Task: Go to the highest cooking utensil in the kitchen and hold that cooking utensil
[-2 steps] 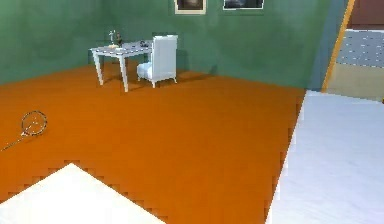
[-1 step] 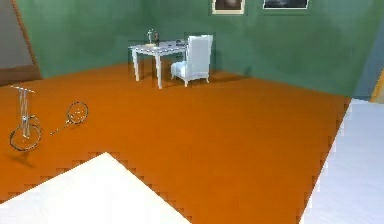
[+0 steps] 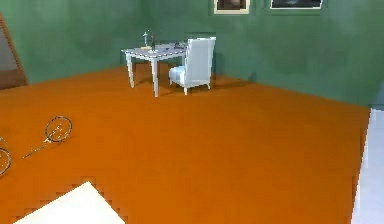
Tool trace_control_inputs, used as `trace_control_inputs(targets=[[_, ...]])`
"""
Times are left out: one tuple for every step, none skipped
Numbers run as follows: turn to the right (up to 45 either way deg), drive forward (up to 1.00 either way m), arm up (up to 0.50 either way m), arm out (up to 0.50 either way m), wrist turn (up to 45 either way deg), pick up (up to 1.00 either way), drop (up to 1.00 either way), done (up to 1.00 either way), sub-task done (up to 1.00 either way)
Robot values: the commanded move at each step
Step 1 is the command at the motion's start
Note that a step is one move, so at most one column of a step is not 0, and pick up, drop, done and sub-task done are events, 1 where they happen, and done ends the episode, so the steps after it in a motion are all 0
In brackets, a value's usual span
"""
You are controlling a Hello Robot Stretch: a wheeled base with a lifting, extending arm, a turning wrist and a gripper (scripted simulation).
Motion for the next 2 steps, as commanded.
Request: trace_control_inputs(targets=[[-18.0,0.0,0.0,0.0,0.0,0.0,0.0,0.0,0.0],[0.0,1.0,0.0,0.0,0.0,0.0,0.0,0.0,0.0]])
